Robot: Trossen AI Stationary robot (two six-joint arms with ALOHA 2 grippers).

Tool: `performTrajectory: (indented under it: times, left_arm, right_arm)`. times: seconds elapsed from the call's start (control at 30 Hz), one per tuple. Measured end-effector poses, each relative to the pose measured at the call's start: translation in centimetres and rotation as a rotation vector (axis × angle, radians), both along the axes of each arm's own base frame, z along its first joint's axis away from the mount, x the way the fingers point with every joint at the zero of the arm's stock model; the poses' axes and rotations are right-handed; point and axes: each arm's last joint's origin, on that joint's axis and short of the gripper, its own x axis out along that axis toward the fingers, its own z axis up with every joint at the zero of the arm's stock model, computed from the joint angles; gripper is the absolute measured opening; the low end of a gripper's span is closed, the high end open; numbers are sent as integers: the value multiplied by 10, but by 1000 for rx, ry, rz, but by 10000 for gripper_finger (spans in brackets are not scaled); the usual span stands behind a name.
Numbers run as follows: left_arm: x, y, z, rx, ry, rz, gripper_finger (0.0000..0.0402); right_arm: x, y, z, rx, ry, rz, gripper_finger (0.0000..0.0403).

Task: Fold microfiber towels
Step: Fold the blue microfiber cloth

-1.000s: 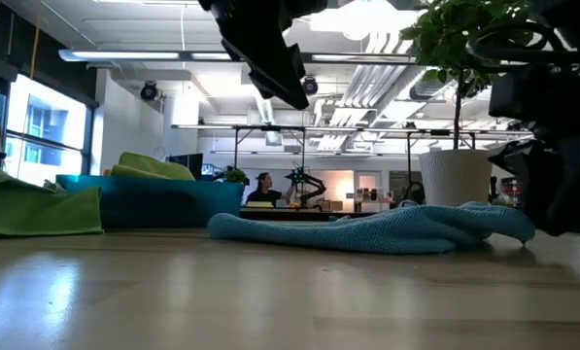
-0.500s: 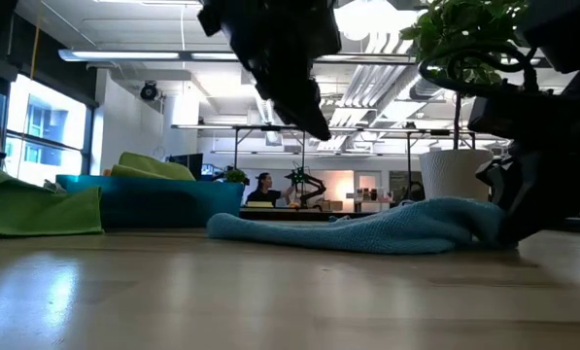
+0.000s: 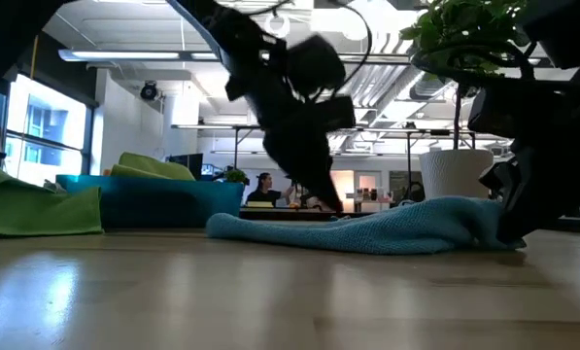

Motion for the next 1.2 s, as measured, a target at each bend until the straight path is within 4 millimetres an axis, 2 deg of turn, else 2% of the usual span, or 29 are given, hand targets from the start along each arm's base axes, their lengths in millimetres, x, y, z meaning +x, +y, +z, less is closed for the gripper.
performTrajectory:
  times: [0.17,0.3,0.7,0.83,1.0,1.2]
  left_arm:
    - [-3,11,-19,-12,60,28,137]
    - [-4,10,-21,-26,85,23,135]
    - [-4,-20,-19,-34,139,-46,93]
    - [-3,-27,-19,4,147,-45,69]
    - [-5,-34,-12,30,153,-40,10]
    - [-7,-39,20,1,76,27,10]
  right_arm:
    - [1,1,1,32,-11,0,1]
    - [1,1,1,46,-5,-18,1]
    - [0,-1,0,7,-2,-51,1]
    - [0,-2,0,3,-5,-55,0]
    - [0,-1,0,16,-5,-68,0]
    - [1,-1,1,37,-1,-87,0]
